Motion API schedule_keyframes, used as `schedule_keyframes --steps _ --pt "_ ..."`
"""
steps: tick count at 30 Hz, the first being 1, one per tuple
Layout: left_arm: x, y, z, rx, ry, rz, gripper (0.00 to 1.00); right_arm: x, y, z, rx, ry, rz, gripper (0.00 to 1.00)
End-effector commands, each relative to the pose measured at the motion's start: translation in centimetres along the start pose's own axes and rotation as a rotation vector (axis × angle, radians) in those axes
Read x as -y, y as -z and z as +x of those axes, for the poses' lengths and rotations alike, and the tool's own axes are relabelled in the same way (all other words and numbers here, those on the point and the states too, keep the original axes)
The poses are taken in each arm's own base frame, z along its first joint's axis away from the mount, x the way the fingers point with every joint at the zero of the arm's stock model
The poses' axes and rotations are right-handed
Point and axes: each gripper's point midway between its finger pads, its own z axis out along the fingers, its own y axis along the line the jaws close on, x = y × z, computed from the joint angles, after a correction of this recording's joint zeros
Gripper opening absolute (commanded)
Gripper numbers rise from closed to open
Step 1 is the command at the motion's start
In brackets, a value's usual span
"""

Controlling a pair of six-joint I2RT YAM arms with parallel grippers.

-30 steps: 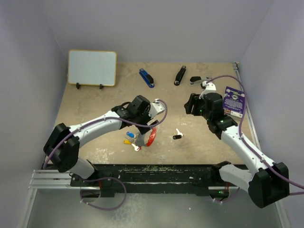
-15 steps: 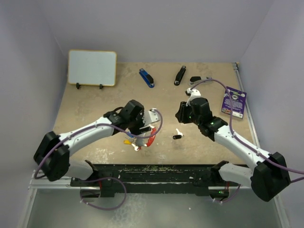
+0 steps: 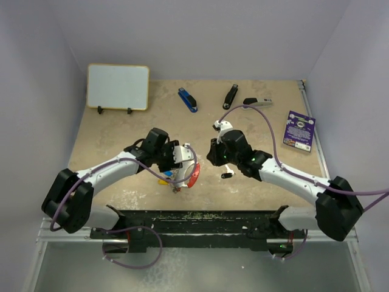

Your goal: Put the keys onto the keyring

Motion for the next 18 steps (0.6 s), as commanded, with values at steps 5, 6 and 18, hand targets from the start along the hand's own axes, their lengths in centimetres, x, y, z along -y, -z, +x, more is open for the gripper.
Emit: schedule_keyframes --steps 5,6,18 --pt "0.3 -1.8 -1.4 0.105 -0.102 0.064 0.61 -2.1 2.3 -6.2 0.199 -0.012 -0.049 0.15" --pt "0.0 -2.0 -1.3 0.105 -0.102 0.054 0.61 -2.1 2.2 -6.1 0.194 -0.012 -0.049 0.14" --pt "-0.5 -3.9 -0.3 0.108 -0.086 0.104 0.61 0.0 0.3 -4.1 0.153 -0.022 0.039 0.09"
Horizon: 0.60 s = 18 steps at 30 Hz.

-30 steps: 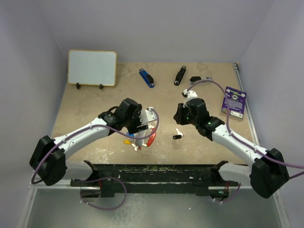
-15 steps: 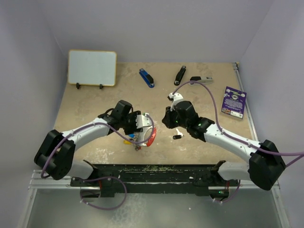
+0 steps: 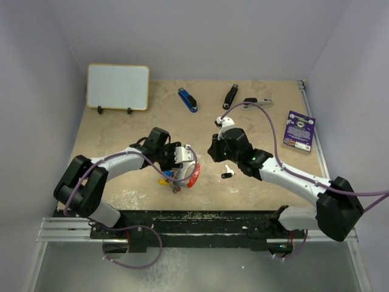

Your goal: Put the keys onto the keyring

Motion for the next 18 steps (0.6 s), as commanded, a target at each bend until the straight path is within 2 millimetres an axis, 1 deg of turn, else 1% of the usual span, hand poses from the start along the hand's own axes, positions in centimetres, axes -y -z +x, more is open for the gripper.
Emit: schedule_keyframes --steps 1,2,5,8,12,15,18 --pt "-0.9 -0.4 -1.8 0.079 -0.037 0.023 0.61 0.4 0.1 -1.2 0.045 -0.022 0.031 0.07" --pt "-0.7 -0.5 -1.8 0.080 -0.036 0.036 0.60 0.3 0.3 -1.3 0.049 -0.027 0.031 0.05" --pt "0.0 -0.7 -2.0 0.097 -0.036 0.078 0.59 1.1 1.0 -2.1 0.082 -0.018 0.071 0.01" --pt "0.1 -1.0 -1.9 0.100 -0.036 0.088 0.60 1.6 1.6 -2.5 0.099 -0.011 0.100 0.00" --pt "-0.2 -1.5 -1.7 0.094 -0.032 0.080 0.60 2.3 2.1 -2.4 0.109 -0.008 0.128 0.00" --pt "0.1 -1.9 -1.3 0.084 -0.033 0.091 0.60 2.7 2.5 -2.1 0.115 -0.009 0.145 0.00" --pt "-0.3 -2.2 -1.1 0.081 -0.036 0.074 0.60 3.2 2.8 -2.0 0.122 -0.008 0.162 0.00"
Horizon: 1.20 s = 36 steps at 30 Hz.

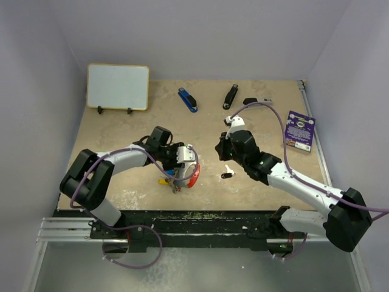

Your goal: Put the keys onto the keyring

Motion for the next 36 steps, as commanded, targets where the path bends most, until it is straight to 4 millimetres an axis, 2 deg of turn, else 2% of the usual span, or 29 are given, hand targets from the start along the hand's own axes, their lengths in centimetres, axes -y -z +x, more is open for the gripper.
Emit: schedule_keyframes --steps 1,4,9,15,26,30,36 --pt "-1.3 -0.5 -0.8 0.035 -0.030 -0.020 0.60 1.4 0.6 -0.2 0.027 0.007 0.056 0.00" --pt "-1.3 -0.5 -0.9 0.037 -0.036 -0.015 0.57 1.6 0.8 -0.1 0.023 0.011 0.063 0.00" --pt "-0.8 -0.3 -1.0 0.042 -0.045 0.009 0.43 1.8 1.1 -0.1 0.027 0.013 0.073 0.00" --pt "0.9 0.0 -0.7 0.045 -0.047 0.071 0.35 1.9 0.8 0.1 0.018 0.013 0.077 0.00" --pt "1.0 0.4 -0.8 0.047 -0.046 0.064 0.21 1.6 0.3 0.6 0.003 0.013 0.062 0.00" --pt "1.0 0.7 -1.1 0.052 -0.047 0.056 0.17 0.7 0.2 0.8 0.007 0.022 0.003 0.00" --pt "1.3 1.8 -1.8 0.073 -0.059 0.053 0.11 -1.8 0.4 1.0 0.019 0.034 -0.149 0.00"
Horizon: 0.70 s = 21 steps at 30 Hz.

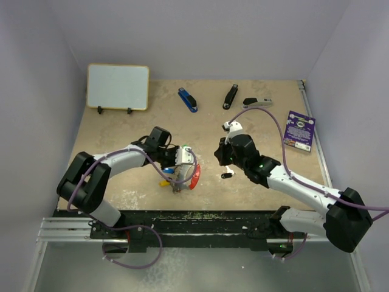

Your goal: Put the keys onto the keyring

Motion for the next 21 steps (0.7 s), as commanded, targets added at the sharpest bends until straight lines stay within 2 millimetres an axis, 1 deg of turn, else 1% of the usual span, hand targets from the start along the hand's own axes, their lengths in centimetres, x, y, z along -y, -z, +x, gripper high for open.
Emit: schedule_keyframes --steps 1,7,9,11,12,15,16,19,20,21 --pt "0.3 1.4 -1.7 0.061 -0.032 -0.002 0.11 -2.5 0.4 -1.6 0.066 0.013 -0.140 0.00" --pt "1.5 1.4 -1.8 0.082 -0.042 0.045 0.09 -3.0 0.5 -1.5 0.063 0.020 -0.171 0.00" --pt "1.1 1.6 -1.9 0.075 -0.030 0.025 0.08 -3.3 0.4 -1.3 0.054 0.026 -0.195 0.01" --pt "0.0 2.3 -2.2 0.061 -0.019 -0.018 0.08 -4.5 0.2 -1.0 0.052 0.071 -0.268 0.02" --pt "-0.6 2.8 -2.5 0.055 -0.013 -0.044 0.08 -5.2 -0.2 -1.7 0.081 0.086 -0.297 0.04" --pt "-3.6 5.5 -3.0 0.062 0.051 -0.188 0.13 -7.2 -1.7 -0.9 0.010 0.111 -0.398 0.10" --pt "-4.7 6.7 -3.0 0.071 0.077 -0.235 0.15 -7.6 -2.7 -0.1 -0.039 0.115 -0.408 0.14" --pt "-7.2 10.3 -2.4 0.085 0.167 -0.333 0.25 -8.5 -4.5 0.3 -0.103 0.128 -0.436 0.24" --pt "-7.7 11.2 -1.8 0.078 0.205 -0.355 0.30 -8.9 -4.9 0.3 -0.108 0.132 -0.446 0.28" --pt "-8.0 12.3 -1.3 0.074 0.237 -0.381 0.43 -9.2 -5.3 0.1 -0.110 0.135 -0.451 0.31"
